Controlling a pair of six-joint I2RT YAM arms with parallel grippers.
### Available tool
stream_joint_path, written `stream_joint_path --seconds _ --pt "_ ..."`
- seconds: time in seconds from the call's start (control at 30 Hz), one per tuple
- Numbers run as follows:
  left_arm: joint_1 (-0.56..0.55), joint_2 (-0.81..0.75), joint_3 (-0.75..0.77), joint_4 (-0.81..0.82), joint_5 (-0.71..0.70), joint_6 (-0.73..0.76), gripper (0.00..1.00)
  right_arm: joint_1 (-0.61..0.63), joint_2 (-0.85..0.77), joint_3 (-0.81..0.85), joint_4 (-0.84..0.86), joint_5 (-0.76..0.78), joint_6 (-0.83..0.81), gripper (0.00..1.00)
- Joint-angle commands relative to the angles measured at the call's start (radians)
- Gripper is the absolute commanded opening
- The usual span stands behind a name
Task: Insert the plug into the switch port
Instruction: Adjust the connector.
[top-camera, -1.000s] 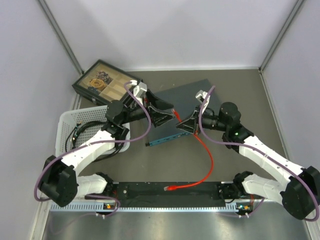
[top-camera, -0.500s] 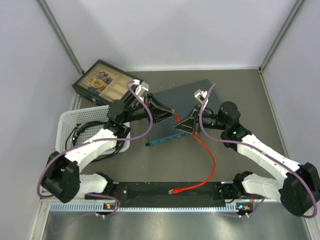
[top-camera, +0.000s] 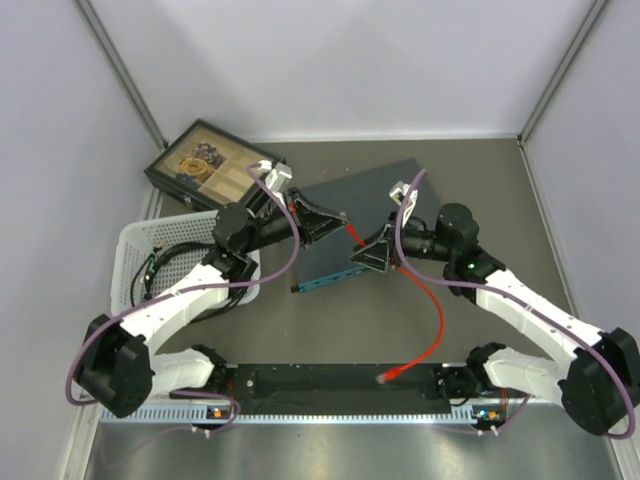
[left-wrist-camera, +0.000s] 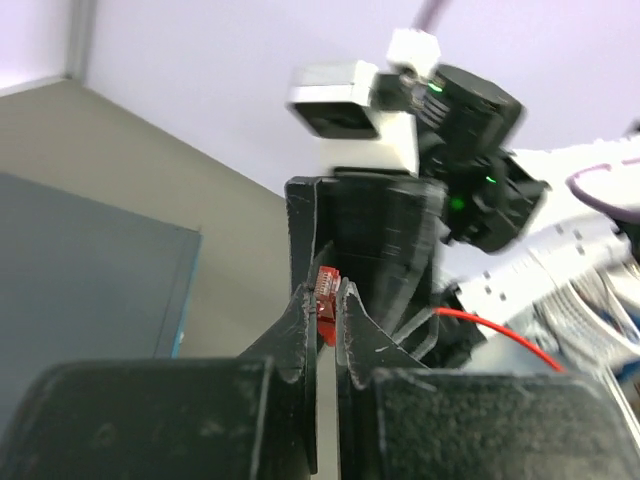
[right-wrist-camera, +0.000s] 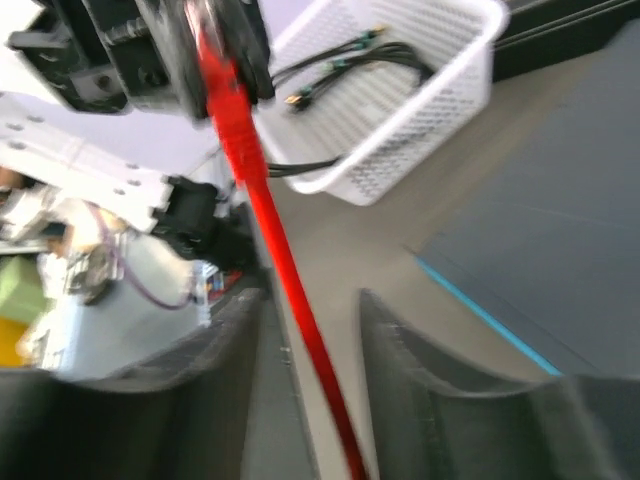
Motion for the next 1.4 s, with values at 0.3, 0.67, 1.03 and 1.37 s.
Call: stream_joint_path --seconds 0.3,0.67,1.03,1.37 --pt "-0.062 -0.024 0.154 -0.791 -0.727 -0.044 0.00 0.000 -0.151 0.198 -0.397 0.367 -0.445 0.72" --pt "-0.060 -0.050 0.136 -0.823 -0.837 -0.191 0.00 0.067 -0.183 0.160 -0.318 0.404 -0.571 0.75" --pt "-0.062 -0.013 0.033 -0.540 -0.599 -0.450 0.00 0.173 -0.111 -0.101 0.194 0.460 -0.536 0.66" --pt "-0.089 0.007 0.036 -0.468 -0.562 -0.492 0.00 0.184 0.005 -0.132 0.389 0.528 -0.481 0.59"
